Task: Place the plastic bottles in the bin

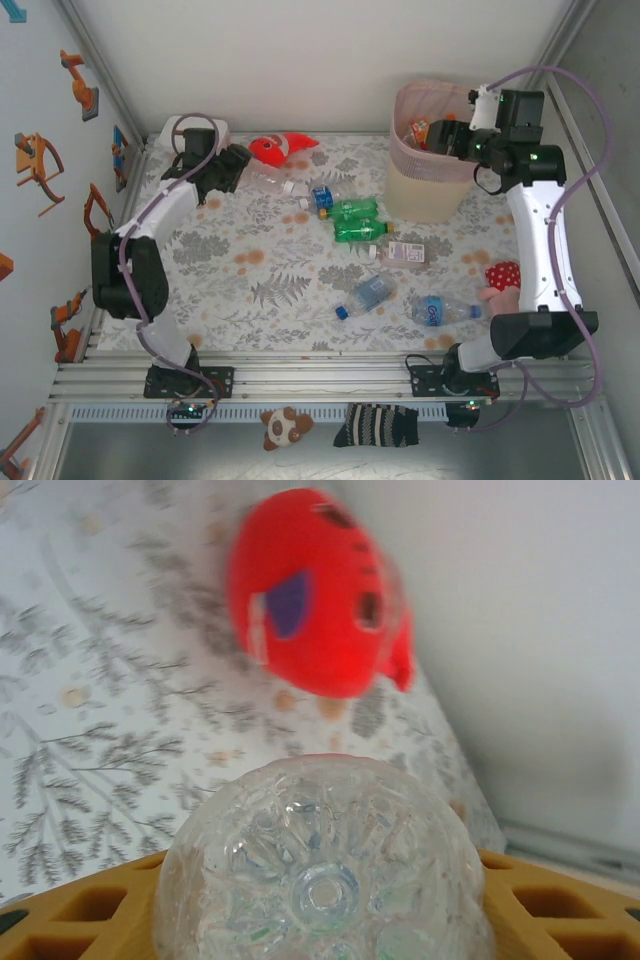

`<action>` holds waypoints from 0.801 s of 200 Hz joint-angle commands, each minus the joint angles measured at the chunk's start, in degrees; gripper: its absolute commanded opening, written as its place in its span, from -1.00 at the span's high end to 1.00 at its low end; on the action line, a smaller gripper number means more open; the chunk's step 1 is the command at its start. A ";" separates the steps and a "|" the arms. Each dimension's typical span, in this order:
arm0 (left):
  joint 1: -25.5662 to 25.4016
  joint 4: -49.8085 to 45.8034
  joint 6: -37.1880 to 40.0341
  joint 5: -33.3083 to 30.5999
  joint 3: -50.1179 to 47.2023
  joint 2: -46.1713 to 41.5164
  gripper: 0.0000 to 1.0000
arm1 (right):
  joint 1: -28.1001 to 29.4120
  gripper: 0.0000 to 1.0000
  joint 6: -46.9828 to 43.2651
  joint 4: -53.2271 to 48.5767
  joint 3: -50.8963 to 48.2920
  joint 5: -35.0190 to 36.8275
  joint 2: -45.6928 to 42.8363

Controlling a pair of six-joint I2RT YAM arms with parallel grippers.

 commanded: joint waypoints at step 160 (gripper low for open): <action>-11.18 34.98 35.34 42.98 -6.34 -21.98 0.05 | 24.13 -0.57 -6.88 23.34 -8.79 -30.41 -3.98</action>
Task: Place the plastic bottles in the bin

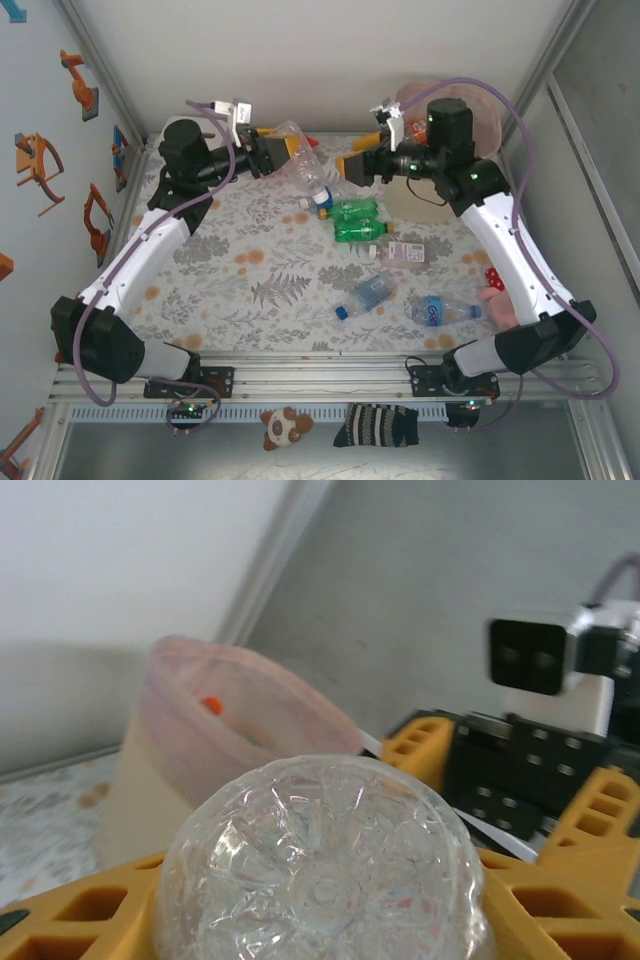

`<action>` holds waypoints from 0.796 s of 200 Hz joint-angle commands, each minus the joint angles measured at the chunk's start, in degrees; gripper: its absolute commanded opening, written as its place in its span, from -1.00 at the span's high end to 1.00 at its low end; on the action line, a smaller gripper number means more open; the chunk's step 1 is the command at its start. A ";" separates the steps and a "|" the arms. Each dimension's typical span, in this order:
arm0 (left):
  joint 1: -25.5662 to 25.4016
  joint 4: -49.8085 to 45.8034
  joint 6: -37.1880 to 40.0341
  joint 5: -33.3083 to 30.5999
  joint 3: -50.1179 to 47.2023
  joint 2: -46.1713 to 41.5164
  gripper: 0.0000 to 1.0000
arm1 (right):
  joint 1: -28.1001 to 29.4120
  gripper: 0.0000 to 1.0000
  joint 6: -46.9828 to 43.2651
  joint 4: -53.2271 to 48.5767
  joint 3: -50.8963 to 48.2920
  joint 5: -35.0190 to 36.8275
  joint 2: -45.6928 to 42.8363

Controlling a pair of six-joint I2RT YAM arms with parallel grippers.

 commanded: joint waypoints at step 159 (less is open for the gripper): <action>-5.50 3.65 9.96 11.23 1.98 -3.89 0.10 | 10.71 -0.63 -4.91 0.81 4.42 -7.13 2.50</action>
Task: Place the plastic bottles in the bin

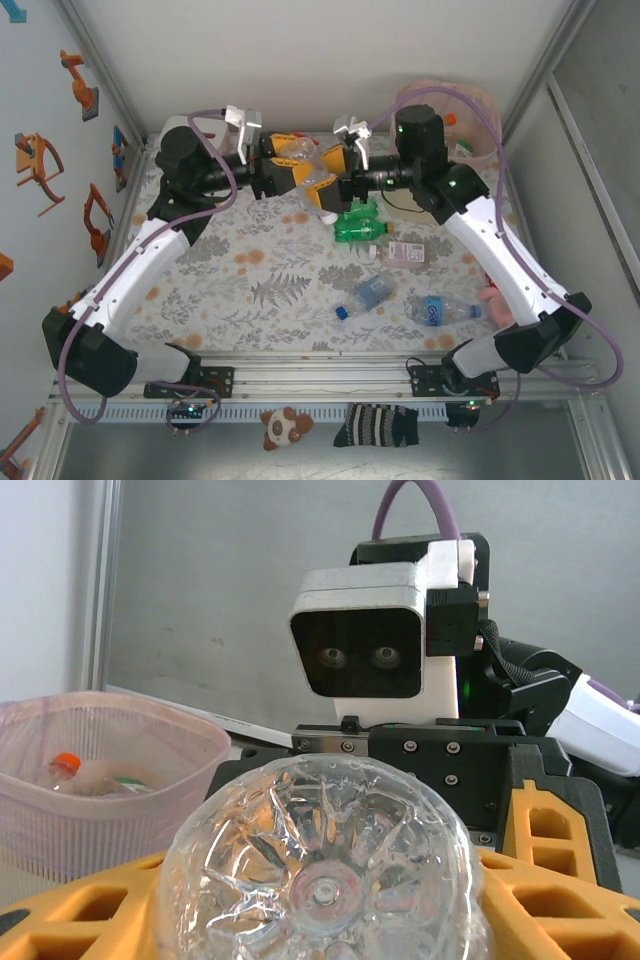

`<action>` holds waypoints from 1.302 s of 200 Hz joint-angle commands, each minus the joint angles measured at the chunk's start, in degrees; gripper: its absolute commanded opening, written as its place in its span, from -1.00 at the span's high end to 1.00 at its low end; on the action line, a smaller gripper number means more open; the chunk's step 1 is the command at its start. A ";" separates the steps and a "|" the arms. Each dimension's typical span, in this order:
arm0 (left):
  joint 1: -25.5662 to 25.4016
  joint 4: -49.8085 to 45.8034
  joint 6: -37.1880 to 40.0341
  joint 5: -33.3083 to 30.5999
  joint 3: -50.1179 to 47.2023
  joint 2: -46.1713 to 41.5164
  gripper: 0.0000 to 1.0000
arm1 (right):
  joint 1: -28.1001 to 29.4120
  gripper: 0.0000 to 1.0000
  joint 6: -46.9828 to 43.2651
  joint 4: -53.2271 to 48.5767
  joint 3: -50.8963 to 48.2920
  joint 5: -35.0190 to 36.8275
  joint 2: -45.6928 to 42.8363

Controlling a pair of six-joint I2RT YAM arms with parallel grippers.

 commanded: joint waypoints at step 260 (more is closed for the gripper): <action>2.31 -1.71 3.55 -8.73 -4.19 -6.44 -0.53 | -12.77 -0.09 10.43 -4.31 9.40 10.56 3.00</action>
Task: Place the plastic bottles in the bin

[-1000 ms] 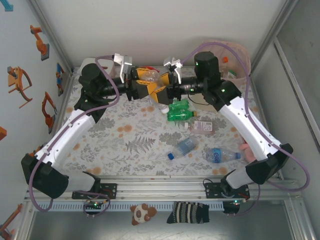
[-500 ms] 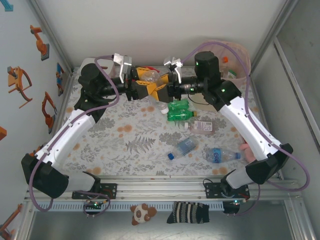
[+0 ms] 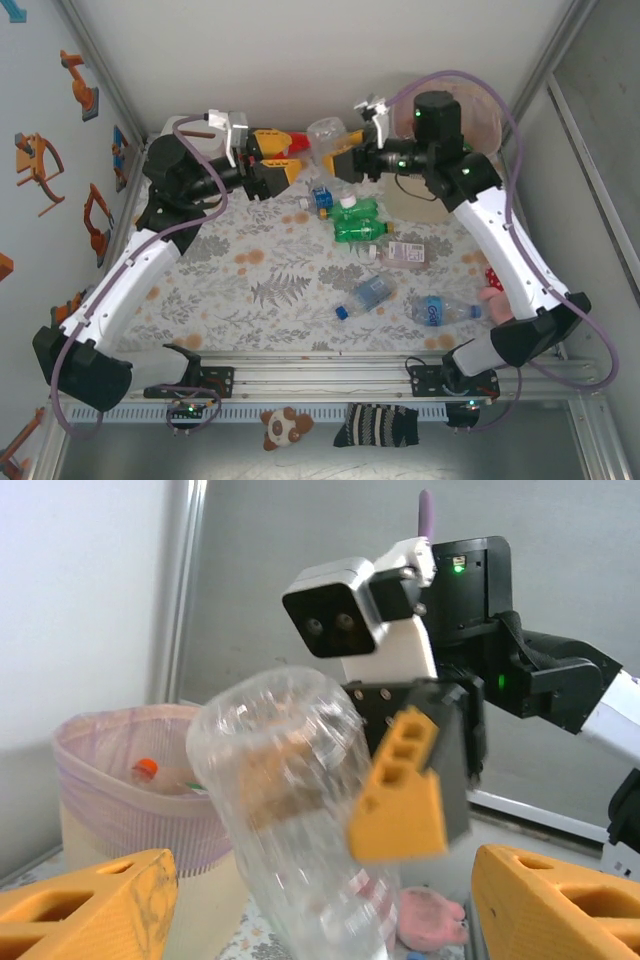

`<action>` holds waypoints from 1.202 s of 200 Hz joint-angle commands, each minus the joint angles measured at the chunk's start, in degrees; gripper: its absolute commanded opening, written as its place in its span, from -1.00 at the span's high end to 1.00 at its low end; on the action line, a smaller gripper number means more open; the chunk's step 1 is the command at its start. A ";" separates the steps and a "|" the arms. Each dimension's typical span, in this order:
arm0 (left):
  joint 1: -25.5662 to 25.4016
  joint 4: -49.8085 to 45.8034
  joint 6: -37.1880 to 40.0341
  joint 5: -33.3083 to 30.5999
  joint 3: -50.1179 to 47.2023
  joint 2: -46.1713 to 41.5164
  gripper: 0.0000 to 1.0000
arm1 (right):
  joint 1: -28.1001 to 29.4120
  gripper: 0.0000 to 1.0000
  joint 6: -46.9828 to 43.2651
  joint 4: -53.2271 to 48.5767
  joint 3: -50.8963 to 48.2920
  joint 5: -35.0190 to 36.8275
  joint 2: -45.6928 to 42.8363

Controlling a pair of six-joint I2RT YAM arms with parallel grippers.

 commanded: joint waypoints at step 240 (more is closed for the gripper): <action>0.71 -1.21 0.39 -3.30 -3.11 0.70 -0.50 | -26.33 -0.10 14.32 -18.84 33.19 9.12 39.77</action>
